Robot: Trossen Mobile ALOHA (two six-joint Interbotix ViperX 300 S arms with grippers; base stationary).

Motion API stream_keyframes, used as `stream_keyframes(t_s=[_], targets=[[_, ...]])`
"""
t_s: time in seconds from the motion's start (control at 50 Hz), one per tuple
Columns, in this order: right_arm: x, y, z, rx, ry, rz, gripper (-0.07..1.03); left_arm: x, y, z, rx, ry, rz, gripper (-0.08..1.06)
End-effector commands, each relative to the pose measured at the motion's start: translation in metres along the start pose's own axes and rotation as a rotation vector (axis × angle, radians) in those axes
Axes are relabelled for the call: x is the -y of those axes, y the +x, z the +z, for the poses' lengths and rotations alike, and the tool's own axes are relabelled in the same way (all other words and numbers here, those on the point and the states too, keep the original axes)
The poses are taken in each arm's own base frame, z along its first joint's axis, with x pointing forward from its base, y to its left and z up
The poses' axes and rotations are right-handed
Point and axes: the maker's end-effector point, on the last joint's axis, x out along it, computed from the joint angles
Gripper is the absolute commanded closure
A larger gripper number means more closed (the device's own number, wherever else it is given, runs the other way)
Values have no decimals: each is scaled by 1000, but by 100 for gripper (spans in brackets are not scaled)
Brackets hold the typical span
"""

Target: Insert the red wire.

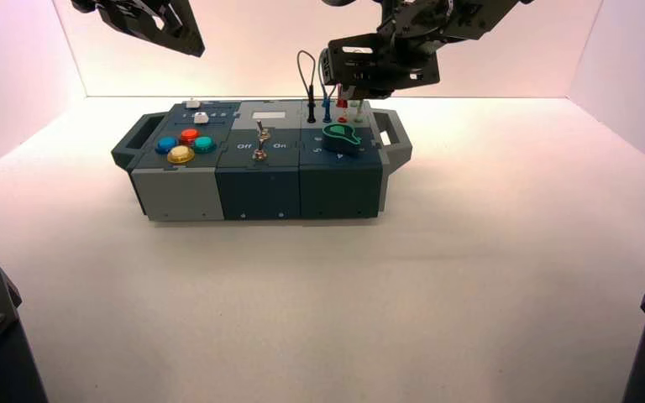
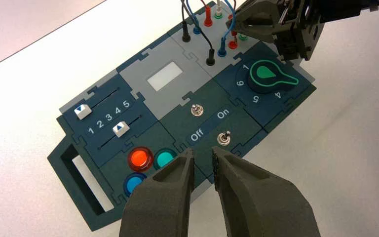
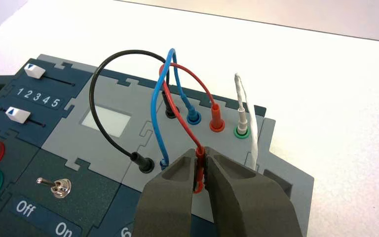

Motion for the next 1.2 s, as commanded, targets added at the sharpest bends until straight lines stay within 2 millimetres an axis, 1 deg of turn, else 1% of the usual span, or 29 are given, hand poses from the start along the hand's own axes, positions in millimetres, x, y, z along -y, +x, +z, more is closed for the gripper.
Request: stream_keyframes(t_s=[0.02, 0.18, 0.66, 1.2], targets=[[-8, -1, 18, 48, -9, 17, 99, 1, -2, 6, 21, 11, 1, 75], [-12, 1, 19, 51, -24, 27, 99, 1, -2, 6, 21, 13, 0, 75], [-13, -1, 20, 67, -48, 33, 99, 2, -2, 6, 21, 14, -1, 75], [-8, -2, 17, 65, -45, 25, 99, 2, -2, 6, 21, 14, -1, 75]])
